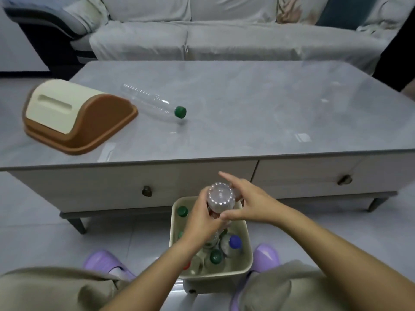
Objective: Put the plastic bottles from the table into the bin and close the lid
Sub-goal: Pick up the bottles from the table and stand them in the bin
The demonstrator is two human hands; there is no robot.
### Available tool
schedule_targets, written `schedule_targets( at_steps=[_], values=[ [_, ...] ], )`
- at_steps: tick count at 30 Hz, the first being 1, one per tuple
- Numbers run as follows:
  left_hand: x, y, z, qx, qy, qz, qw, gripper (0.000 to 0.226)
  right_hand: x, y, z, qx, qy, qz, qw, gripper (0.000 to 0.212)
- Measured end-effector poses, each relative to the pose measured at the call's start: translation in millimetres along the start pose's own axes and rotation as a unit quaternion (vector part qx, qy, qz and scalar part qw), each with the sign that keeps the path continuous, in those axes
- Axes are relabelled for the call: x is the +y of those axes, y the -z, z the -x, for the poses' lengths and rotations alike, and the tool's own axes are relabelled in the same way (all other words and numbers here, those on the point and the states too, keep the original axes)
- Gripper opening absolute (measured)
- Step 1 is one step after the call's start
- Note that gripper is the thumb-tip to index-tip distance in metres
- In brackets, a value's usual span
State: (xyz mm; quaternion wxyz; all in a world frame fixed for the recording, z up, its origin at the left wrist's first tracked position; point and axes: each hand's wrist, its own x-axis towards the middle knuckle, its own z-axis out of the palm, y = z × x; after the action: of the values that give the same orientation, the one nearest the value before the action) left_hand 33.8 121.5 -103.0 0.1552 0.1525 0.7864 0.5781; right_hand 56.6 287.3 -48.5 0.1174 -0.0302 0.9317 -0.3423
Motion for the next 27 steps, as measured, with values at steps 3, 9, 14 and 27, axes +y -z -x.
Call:
schedule_targets(
  at_steps=[3, 9, 14, 27],
  values=[
    [-28, -13, -8, -0.056, 0.045, -0.063, 0.995, 0.074, 15, -15, -8, 0.024, -0.009, 0.23, 0.973, 0.081],
    [-77, -21, 5, -0.18, 0.061, -0.349, 0.918, 0.032, 54, -49, -26, -0.064, -0.061, 0.352, 0.932, 0.067],
    [-93, -16, 7, -0.083, 0.048, -0.336, 0.937, 0.029, 52, -80, -50, -0.056, -0.039, 0.376, 0.924, 0.059],
    [-81, 2, -60, -0.073, 0.244, -0.166, 0.953, 0.034, 41, -73, -36, -0.055, -0.098, 0.348, 0.931, 0.059]
  ],
)
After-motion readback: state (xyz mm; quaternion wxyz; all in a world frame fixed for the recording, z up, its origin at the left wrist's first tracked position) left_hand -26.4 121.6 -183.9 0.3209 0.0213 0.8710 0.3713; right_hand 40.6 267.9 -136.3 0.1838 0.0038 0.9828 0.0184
